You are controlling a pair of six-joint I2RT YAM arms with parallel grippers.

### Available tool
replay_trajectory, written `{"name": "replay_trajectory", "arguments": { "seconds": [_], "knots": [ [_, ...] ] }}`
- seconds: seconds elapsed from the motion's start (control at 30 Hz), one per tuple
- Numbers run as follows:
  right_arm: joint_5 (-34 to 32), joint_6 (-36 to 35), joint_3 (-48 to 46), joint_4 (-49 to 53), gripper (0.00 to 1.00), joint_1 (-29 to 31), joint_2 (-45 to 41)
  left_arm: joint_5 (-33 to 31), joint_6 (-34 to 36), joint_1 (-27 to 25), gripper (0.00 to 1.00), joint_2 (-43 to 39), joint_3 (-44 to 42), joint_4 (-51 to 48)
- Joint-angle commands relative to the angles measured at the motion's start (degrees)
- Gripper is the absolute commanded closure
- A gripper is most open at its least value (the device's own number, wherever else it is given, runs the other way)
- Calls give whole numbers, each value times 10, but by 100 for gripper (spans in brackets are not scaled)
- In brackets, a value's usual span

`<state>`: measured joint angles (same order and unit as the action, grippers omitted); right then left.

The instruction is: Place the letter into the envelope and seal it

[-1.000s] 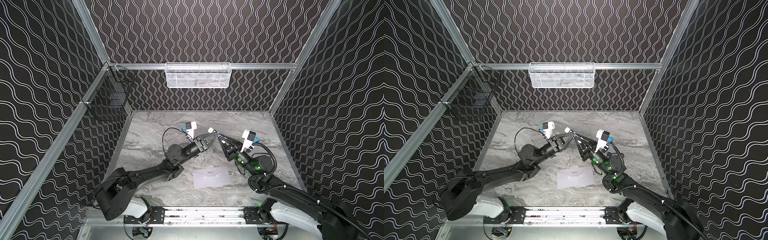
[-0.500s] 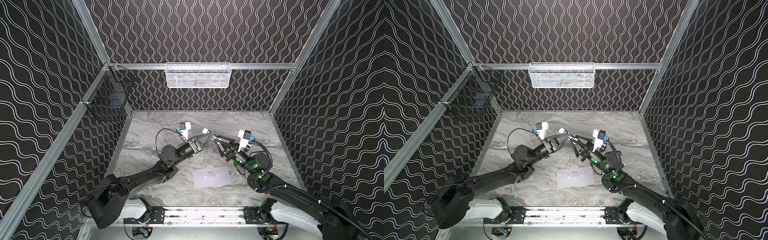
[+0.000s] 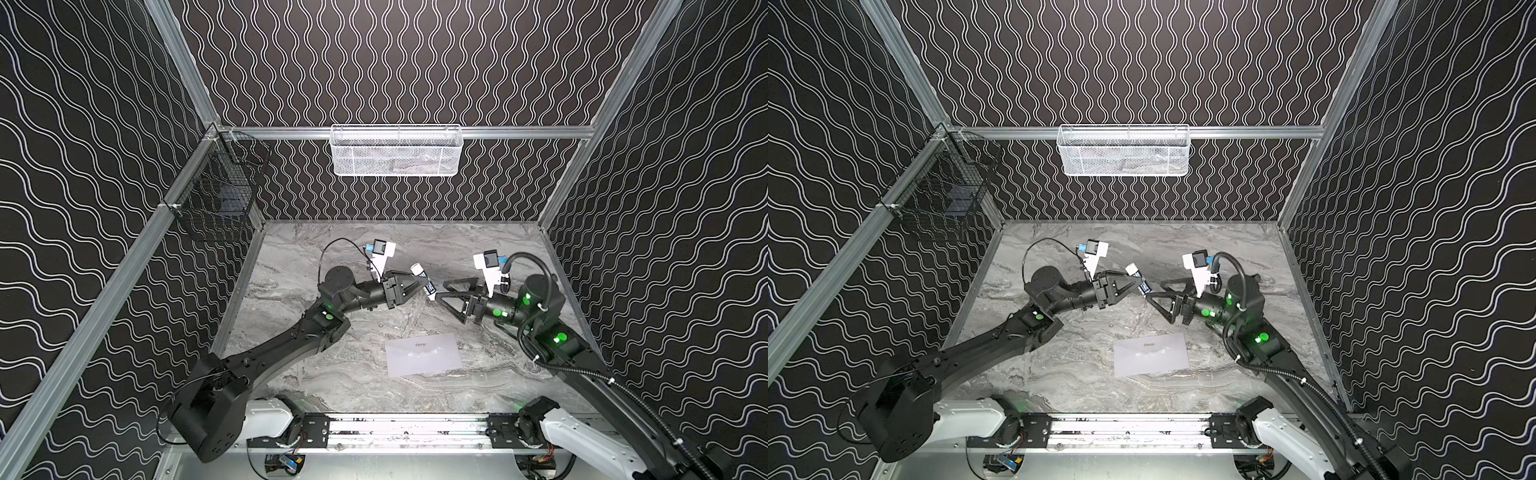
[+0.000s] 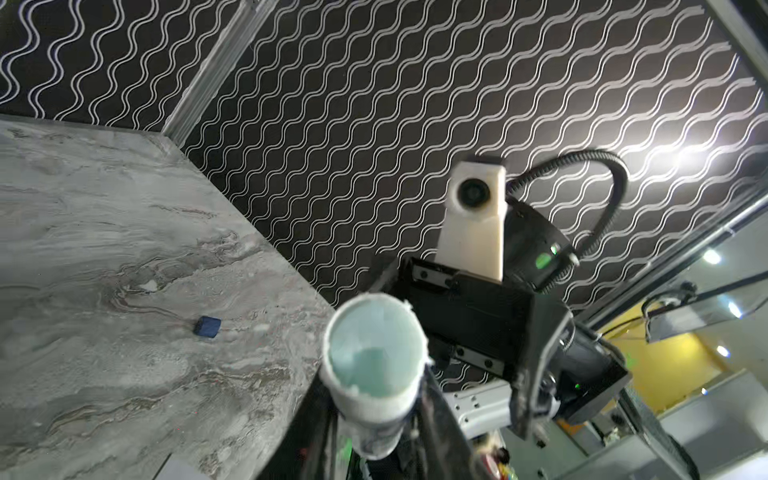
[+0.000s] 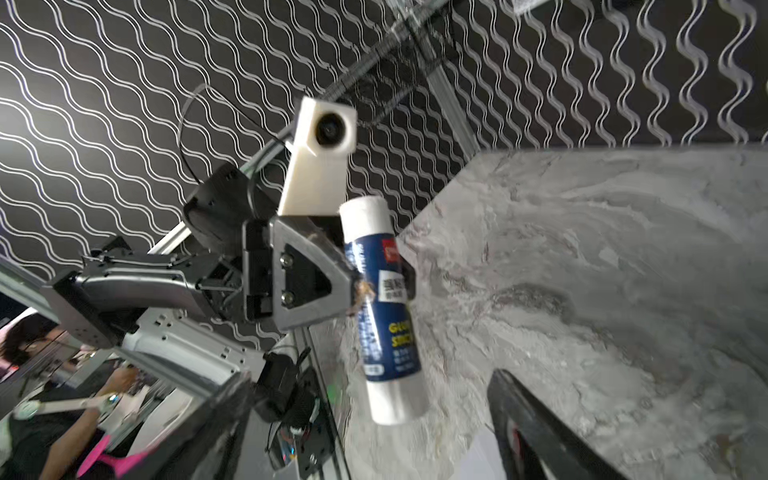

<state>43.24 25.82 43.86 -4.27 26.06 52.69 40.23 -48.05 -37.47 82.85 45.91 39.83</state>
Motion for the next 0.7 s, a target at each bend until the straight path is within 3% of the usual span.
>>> {"name": "replay_trajectory", "arguments": {
  "seconds": [0.0,0.1,0.27,0.47,0.67],
  "knots": [
    [149,-57,20,95,14,-8,19,75,91,4,100,-12,20,-73],
    [170,-77,14,97,18,-8,20,96,110,5,100,-15,33,-99],
    [166,-29,-18,6,21,-8,9,108,82,6,100,-10,26,-62],
    [218,7,-30,-86,32,-8,29,107,14,3,100,9,6,44],
    [210,-1,-30,-91,49,12,38,95,20,0,100,-2,6,35]
  ]
}}
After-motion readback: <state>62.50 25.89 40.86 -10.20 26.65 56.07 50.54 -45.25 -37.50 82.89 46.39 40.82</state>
